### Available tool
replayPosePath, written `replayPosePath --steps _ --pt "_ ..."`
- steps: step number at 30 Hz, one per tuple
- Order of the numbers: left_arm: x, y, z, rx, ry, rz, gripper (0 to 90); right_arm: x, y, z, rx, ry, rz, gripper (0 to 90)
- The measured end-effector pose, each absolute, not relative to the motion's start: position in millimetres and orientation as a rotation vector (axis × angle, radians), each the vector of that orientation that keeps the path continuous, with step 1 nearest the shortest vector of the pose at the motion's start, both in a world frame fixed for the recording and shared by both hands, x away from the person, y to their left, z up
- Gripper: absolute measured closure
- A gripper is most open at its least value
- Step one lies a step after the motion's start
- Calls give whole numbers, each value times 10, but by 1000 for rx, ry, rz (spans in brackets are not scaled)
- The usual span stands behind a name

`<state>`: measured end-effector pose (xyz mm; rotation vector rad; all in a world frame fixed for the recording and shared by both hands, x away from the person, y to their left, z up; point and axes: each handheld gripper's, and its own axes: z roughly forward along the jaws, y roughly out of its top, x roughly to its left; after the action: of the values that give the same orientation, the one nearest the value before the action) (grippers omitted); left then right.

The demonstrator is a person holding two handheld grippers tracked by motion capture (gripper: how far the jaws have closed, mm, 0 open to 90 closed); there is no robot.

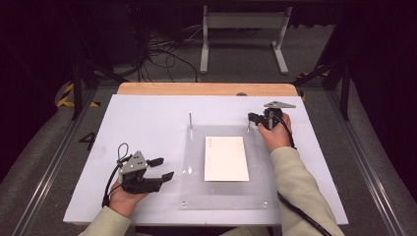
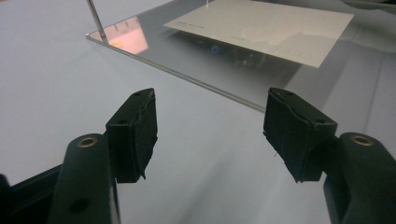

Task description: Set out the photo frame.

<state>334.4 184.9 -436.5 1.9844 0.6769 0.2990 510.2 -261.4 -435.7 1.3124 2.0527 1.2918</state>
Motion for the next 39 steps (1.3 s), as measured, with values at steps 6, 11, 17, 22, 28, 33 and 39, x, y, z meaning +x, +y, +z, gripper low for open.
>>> replayPosePath --steps 6,11,17,22,28,33,39 --pt "3315 1845 -4374 1987 637 329 286 5151 -2631 -4368 1348 2046 1321 862" --pt "3294 1828 -4373 1973 604 349 224 5192 -2637 -4371 1377 2042 1334 862" --pt "3283 1758 -4363 1952 539 367 156 5220 -2648 -4391 1408 2026 1361 862" --pt "3264 1684 -4347 1953 478 394 128 5231 -2644 -4387 1416 2027 1358 862" --pt "3271 1594 -4320 1926 401 415 92 5239 -2642 -4380 1427 2031 1354 862" --pt "3278 1487 -4320 1906 327 424 74 5244 -2647 -4386 1434 2026 1361 861" --pt "3287 1366 -4290 1879 255 435 68 5246 -2639 -4379 1439 2027 1349 861"
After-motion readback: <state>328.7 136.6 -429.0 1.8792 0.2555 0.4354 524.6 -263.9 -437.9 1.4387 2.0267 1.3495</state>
